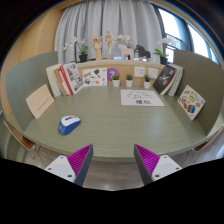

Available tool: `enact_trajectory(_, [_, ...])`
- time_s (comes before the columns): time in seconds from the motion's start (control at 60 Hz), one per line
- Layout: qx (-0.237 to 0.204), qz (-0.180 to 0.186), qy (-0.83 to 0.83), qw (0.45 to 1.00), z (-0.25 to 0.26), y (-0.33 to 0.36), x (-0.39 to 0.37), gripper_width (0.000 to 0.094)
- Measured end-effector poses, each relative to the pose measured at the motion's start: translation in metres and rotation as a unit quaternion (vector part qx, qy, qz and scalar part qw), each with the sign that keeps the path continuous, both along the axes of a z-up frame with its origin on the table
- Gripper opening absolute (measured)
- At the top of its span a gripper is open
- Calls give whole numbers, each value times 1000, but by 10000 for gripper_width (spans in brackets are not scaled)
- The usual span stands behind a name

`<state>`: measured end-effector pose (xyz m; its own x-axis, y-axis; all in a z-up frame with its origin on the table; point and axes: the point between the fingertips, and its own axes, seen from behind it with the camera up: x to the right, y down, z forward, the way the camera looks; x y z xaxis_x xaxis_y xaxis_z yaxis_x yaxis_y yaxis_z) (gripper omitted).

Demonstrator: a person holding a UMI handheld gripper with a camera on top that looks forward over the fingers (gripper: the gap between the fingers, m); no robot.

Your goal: Arrange mouse

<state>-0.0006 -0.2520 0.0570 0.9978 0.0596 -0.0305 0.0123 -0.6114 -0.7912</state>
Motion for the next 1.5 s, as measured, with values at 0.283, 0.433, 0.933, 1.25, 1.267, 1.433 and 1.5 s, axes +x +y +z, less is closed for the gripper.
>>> enact_trajectory(0.283, [-39,70,33,996,-50,43,-155,824])
enact_trajectory(0.433, [-52,75,34,995,-68,79,-199,825])
enact_trajectory(0.933, [-92,39,-5,995,-74,164,-226,512])
enact_trajectory(1.25, [-143,48,13,988,-69,178,-228,397])
enact_trajectory(1.267, [-143,51,12,988,-66,180,-227,399])
enact_trajectory(1.433, [-58,45,0,997,21,236,-174,400])
enact_trajectory(1.5, [-9,37,-14,999,69,265,-136,401])
